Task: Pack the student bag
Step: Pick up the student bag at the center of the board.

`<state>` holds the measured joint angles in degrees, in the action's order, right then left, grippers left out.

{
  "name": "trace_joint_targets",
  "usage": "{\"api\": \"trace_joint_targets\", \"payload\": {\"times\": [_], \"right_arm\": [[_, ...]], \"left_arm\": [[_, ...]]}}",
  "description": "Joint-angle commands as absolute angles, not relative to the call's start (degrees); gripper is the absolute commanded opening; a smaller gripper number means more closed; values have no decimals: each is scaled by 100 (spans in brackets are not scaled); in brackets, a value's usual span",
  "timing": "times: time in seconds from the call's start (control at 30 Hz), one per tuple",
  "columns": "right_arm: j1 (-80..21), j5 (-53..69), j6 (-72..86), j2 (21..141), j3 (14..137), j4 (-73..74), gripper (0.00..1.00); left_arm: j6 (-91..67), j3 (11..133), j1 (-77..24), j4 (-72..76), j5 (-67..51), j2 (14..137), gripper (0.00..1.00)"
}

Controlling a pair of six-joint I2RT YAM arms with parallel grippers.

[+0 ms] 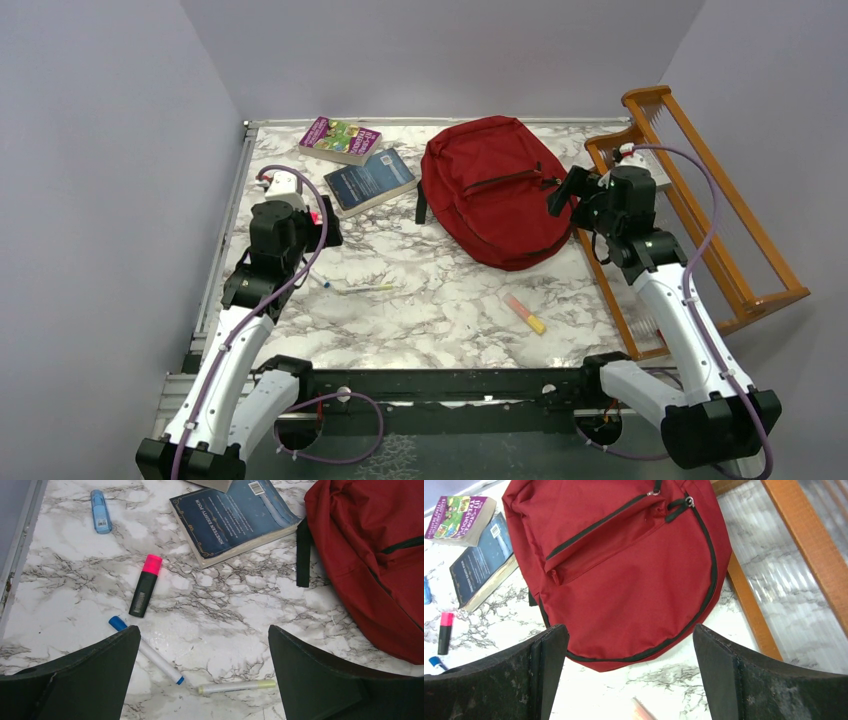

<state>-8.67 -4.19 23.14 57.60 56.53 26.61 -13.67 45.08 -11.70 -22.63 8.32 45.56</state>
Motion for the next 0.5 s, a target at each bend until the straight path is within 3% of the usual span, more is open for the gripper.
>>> {"api": "trace_joint_targets", "payload": {"times": [0.0, 0.47], "right_arm": [[-884, -576, 2756, 5904, 5489, 2870, 100], [-882, -1184, 4618, 6109, 4657, 2757, 100]], "left_arm": [[-1283, 4586, -1189, -2263, 855, 4598, 99], [-1231, 4561, -1210, -2285, 853, 4635, 99]]}}
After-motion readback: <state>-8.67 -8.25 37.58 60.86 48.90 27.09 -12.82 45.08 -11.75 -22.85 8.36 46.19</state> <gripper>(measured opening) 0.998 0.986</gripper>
